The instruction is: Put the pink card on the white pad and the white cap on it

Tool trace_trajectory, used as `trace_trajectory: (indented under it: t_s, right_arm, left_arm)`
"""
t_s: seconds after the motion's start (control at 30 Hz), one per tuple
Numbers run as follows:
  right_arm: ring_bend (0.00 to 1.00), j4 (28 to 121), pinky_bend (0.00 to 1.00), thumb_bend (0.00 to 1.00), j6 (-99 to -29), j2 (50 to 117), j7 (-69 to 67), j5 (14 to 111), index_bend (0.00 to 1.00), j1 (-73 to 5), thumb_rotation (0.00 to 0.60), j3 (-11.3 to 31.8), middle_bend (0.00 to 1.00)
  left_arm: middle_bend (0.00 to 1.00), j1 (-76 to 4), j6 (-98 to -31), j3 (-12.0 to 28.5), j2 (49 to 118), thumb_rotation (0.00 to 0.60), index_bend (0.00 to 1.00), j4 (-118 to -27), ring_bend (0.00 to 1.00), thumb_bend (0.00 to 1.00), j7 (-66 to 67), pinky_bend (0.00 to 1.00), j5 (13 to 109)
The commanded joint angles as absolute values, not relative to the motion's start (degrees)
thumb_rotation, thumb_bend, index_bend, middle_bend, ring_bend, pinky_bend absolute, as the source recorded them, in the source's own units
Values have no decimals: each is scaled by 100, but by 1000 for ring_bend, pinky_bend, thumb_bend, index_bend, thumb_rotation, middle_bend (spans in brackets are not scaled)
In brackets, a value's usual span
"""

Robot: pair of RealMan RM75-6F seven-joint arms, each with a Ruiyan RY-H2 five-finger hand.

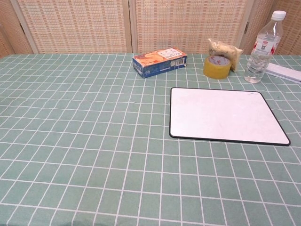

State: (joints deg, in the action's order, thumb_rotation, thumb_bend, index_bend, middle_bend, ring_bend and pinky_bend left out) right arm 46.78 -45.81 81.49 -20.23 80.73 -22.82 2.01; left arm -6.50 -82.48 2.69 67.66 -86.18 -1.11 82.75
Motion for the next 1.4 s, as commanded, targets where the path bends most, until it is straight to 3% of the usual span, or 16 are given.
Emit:
trace_trajectory:
  t_s: [0.03, 1.4]
  right_arm:
    - [694, 4744, 600, 0, -4471, 8103, -1982, 8013, 372, -2311, 600, 198, 840]
    - [696, 4898, 600, 0, -3867, 8022, -1774, 7690, 415, -2514, 600, 210, 844]
  left_arm:
    - [0, -649, -8244, 270, 6762, 600, 0, -8613, 0, 170, -127, 0, 8277]
    - [0, -569, -8305, 250, 6831, 600, 0, -8486, 0, 169, -161, 0, 8333]
